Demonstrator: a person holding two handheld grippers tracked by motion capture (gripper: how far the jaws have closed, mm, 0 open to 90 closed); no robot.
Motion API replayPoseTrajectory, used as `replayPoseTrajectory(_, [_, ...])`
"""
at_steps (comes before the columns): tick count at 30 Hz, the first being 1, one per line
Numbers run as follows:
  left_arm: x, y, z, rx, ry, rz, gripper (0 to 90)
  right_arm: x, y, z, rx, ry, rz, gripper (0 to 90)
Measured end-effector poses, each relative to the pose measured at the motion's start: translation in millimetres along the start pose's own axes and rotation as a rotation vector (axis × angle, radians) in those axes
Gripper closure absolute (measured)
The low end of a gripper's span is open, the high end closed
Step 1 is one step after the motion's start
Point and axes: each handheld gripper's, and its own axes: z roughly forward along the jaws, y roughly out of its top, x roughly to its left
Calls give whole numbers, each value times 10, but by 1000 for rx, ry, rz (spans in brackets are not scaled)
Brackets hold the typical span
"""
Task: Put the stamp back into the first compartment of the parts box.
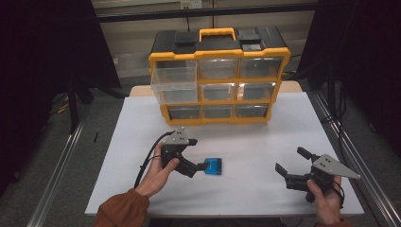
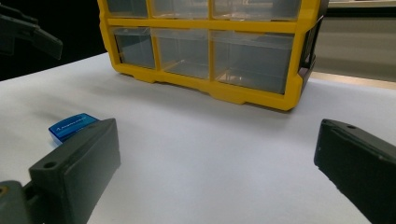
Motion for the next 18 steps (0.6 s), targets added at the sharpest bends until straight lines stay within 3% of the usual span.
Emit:
replayPoseTrajectory(6, [79,100,49,55,-30,12,36,11,3,-6,-2,-4,3,2])
replayPoseTrajectory(8, [97,103,120,95,-32,20,36,6,0,3,-1,-1,2,2])
replayPoseTrajectory(10, [118,99,182,111,-47,38,39,8,0,2,0,-1,1,2])
replayPoseTrajectory(14, [155,103,299,114,-52,22,39,9,0,6,1,-2,-3,2])
replayPoseTrajectory(18, [230,181,409,159,-88,36,42,1,-5,4,4,-9,-3,2])
